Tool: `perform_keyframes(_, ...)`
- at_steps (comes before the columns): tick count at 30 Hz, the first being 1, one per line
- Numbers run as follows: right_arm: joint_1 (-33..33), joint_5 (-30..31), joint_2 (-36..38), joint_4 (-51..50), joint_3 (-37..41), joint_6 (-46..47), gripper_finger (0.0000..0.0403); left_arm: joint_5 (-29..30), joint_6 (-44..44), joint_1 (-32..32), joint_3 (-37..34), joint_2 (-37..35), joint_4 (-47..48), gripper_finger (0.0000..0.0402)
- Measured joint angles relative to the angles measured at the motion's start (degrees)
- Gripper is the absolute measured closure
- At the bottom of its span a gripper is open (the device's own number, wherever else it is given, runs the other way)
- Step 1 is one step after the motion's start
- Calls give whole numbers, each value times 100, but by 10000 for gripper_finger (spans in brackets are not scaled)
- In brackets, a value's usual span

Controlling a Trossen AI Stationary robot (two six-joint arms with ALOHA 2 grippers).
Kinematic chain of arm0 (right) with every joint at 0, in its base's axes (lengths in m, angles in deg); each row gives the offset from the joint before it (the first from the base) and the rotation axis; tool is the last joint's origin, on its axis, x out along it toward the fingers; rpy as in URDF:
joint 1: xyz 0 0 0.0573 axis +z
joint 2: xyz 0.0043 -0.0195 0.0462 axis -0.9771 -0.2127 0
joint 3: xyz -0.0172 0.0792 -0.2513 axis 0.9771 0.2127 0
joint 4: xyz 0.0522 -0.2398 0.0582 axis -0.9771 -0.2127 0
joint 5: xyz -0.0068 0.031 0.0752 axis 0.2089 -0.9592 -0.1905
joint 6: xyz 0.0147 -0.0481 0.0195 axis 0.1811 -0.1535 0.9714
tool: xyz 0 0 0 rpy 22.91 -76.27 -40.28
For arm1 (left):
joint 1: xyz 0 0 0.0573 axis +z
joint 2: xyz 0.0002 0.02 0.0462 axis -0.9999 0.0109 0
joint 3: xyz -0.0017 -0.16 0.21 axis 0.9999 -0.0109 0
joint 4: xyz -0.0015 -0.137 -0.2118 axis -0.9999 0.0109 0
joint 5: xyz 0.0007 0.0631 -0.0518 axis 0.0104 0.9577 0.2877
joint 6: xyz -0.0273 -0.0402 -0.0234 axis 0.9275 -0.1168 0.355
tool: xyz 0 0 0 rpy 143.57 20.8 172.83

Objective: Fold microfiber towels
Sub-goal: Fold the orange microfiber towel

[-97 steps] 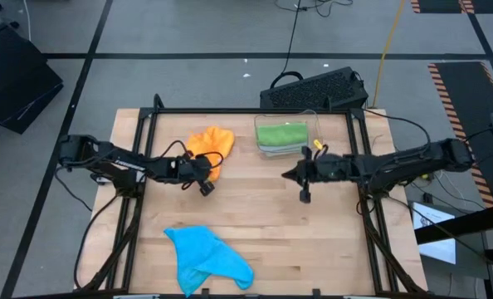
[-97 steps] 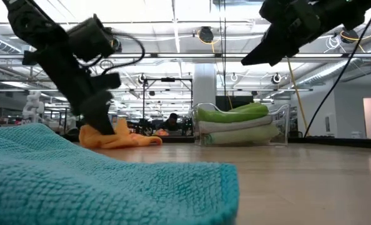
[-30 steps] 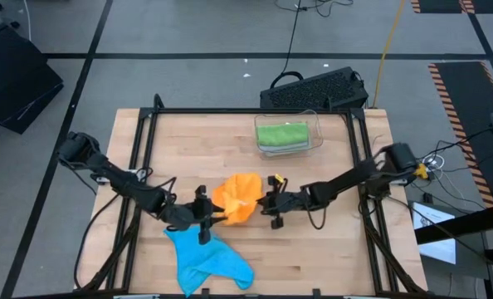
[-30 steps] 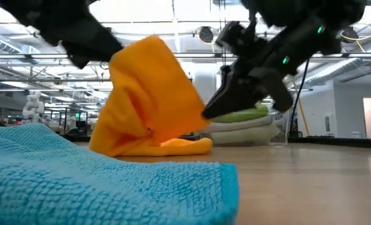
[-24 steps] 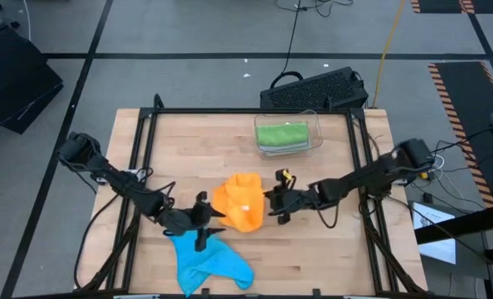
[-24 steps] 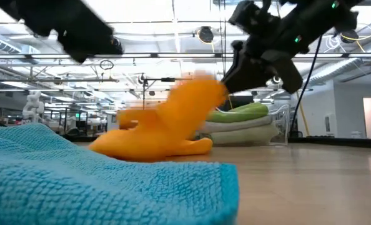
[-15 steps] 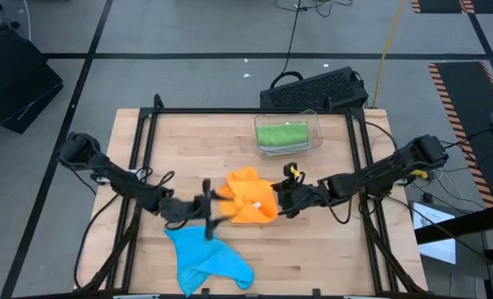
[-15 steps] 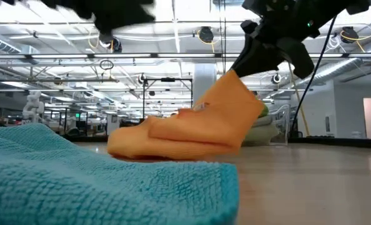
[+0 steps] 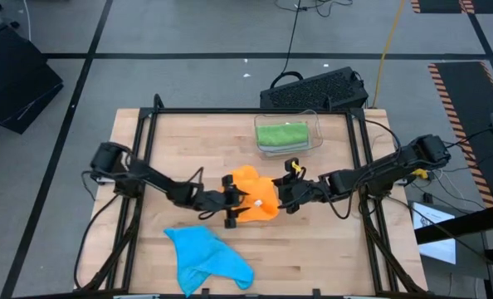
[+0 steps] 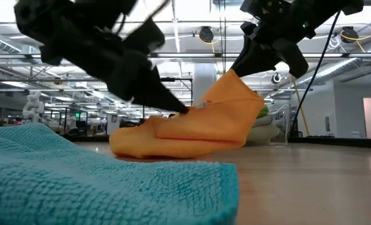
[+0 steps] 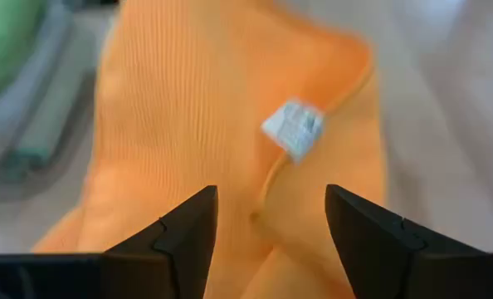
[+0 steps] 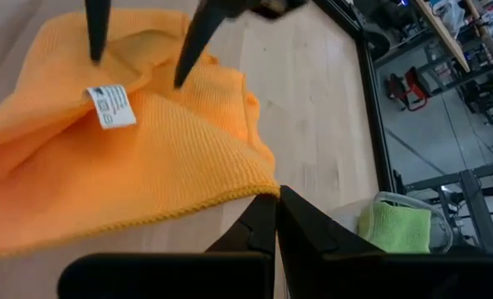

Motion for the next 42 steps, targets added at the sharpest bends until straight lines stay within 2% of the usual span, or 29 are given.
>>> perform_keyframes(3,-33,-11,0,2,0,9,403,-131,-124,75,128,243,5,183)
perform_keyframes(6,-76,-13,-2,-11,-1,28,403,-23,-302,76,200,327,15,209)
perform_keyframes(9,-84,-14,-2,-44,0,36,403,158,-369,63,244,302,-32,259)
perform_keyframes(15,-81,-16,-2,-144,0,173,403,234,-439,-19,236,176,24,386)
perform_keyframes(21,-79,-16,126,-252,-4,451,403,352,-492,-165,236,-121,183,394)
perform_keyframes(30,-70,-24,889,-624,-4,969,403,787,-1009,-520,236,-1506,530,397)
perform_keyframes(32,-68,-177,1064,-679,-97,1049,403,909,-1163,-581,260,-1807,497,398)
perform_keyframes(36,-15,-619,1345,-1025,-670,1426,403,931,-1428,-665,686,-2366,514,398)
perform_keyframes(38,133,-517,1420,-1545,-989,1544,403,928,-1649,-799,1005,-2515,679,399)
perform_keyframes(42,581,51,1406,-2434,-1775,1719,403,947,-1714,-1062,1837,-2575,1966,399)
